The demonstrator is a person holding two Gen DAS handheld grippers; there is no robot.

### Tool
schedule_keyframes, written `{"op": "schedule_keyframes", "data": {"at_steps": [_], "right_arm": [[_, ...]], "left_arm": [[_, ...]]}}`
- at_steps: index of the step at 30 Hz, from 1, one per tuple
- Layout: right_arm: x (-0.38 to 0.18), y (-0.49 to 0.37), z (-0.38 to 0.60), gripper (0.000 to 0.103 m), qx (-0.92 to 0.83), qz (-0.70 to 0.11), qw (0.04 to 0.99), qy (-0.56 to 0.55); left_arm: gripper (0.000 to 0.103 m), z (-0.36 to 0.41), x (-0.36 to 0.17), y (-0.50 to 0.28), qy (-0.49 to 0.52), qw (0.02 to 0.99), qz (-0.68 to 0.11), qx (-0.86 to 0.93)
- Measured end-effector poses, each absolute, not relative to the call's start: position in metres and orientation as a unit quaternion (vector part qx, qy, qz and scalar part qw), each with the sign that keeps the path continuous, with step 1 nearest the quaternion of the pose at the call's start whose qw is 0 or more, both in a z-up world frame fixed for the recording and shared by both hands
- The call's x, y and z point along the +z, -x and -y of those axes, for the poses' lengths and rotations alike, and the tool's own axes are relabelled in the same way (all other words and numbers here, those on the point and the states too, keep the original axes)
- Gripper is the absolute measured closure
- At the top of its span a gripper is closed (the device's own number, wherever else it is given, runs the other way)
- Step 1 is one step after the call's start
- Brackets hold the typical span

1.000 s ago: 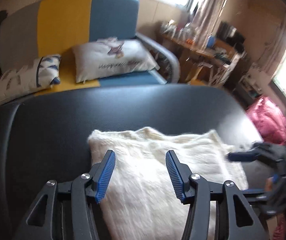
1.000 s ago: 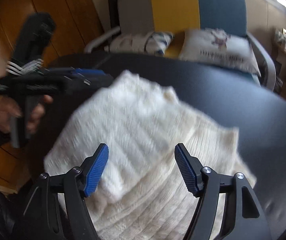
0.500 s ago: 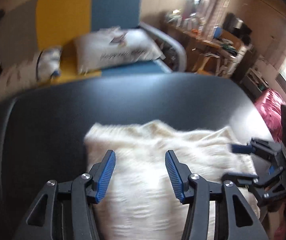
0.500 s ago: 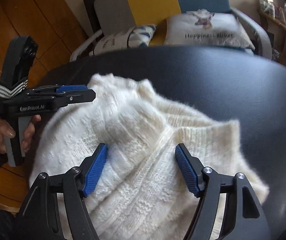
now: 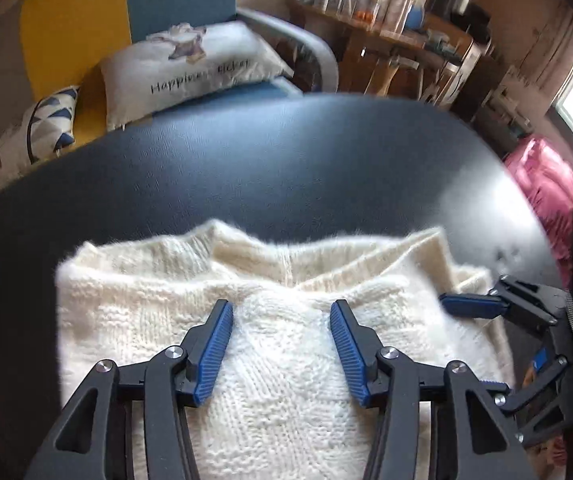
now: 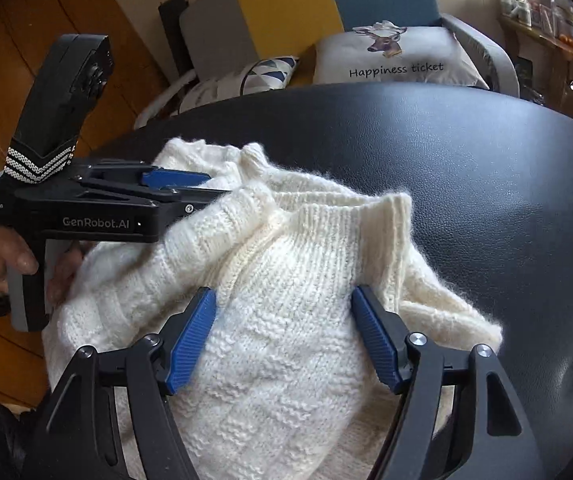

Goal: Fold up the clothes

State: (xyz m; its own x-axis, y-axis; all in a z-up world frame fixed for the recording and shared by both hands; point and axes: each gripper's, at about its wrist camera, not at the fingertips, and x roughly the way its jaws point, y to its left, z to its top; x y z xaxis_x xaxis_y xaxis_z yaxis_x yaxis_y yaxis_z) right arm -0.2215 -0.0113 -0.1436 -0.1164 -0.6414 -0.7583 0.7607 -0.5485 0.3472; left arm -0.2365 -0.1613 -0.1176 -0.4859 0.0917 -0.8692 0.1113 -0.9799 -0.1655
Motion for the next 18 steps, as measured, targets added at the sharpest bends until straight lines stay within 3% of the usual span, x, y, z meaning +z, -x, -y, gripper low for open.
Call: {"op": "schedule_keyframes", "data": {"at_steps": [6, 10, 18], "right_arm": [[-0.113, 0.246, 0.012, 0.030, -0.744, -0.054, 0.506, -0.434], [-0.153, 0.274, 0.031, 0.031, -0.724, -0.092, 0.479, -0.487], [-0.127, 0.252, 0.017, 0.032, -0.748, -0.107, 0.461, -0.465]], "left_arm": [[0.052, 0.192, -0.100, 0.215, -0.454, 0.057, -0.102, -0.883], [0.052, 0.192, -0.137, 0.220, -0.500, 0.062, -0.093, -0.859], [0.052, 0.190, -0.100, 0.198, -0.450, 0.061, -0.090, -0.886]]}}
